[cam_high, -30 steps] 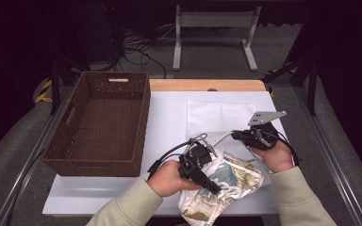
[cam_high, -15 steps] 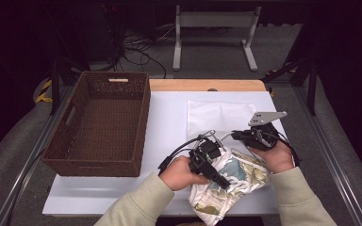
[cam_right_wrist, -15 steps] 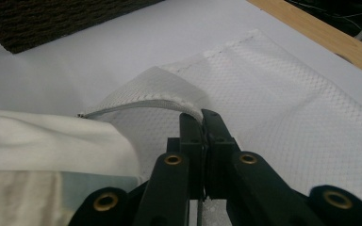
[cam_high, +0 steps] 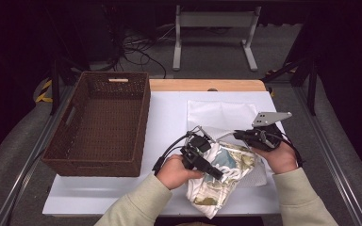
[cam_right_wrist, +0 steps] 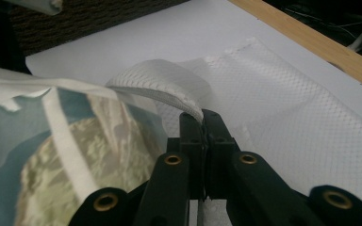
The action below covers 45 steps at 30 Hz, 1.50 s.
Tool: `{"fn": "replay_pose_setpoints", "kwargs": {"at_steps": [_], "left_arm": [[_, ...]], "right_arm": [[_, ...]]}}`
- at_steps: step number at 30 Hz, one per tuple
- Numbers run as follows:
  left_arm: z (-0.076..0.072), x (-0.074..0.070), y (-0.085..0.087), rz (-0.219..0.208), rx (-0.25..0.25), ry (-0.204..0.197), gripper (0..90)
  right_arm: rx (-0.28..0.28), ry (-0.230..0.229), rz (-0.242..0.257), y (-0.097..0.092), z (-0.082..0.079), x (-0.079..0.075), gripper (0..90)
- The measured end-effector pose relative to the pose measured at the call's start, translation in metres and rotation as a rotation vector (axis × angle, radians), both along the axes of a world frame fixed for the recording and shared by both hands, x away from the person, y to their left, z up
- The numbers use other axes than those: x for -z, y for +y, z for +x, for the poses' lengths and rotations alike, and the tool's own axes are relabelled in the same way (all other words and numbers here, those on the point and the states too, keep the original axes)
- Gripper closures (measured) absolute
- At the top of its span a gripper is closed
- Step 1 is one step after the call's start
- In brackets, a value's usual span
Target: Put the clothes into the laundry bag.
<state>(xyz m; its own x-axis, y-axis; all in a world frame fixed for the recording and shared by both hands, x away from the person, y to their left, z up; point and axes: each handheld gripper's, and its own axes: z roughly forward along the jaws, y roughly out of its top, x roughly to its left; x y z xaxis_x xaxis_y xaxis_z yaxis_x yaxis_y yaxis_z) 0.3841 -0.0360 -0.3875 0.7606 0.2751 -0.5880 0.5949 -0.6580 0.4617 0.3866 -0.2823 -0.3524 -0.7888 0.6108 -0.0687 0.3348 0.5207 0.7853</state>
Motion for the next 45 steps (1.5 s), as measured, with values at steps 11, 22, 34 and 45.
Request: {"fn": "replay_pose_setpoints", "kwargs": {"at_steps": [11, 22, 34, 45], "left_arm": [[0.003, 0.002, 0.01, 0.033, -0.104, -0.004, 66.7], [-0.001, -0.005, 0.032, 0.022, -0.182, -0.028, 66.6], [-0.004, -0.011, 0.042, 0.044, -0.239, -0.089, 66.6], [-0.006, -0.012, 0.038, 0.115, -0.233, -0.117, 66.6]], "right_arm": [[-0.037, -0.023, -0.013, 0.007, -0.006, -0.003, 88.0], [-0.05, -0.03, -0.018, 0.007, -0.009, -0.007, 88.0], [-0.085, -0.049, -0.036, 0.019, -0.014, -0.009, 88.0], [-0.11, -0.069, -0.027, 0.024, -0.019, -0.014, 88.0]]}}
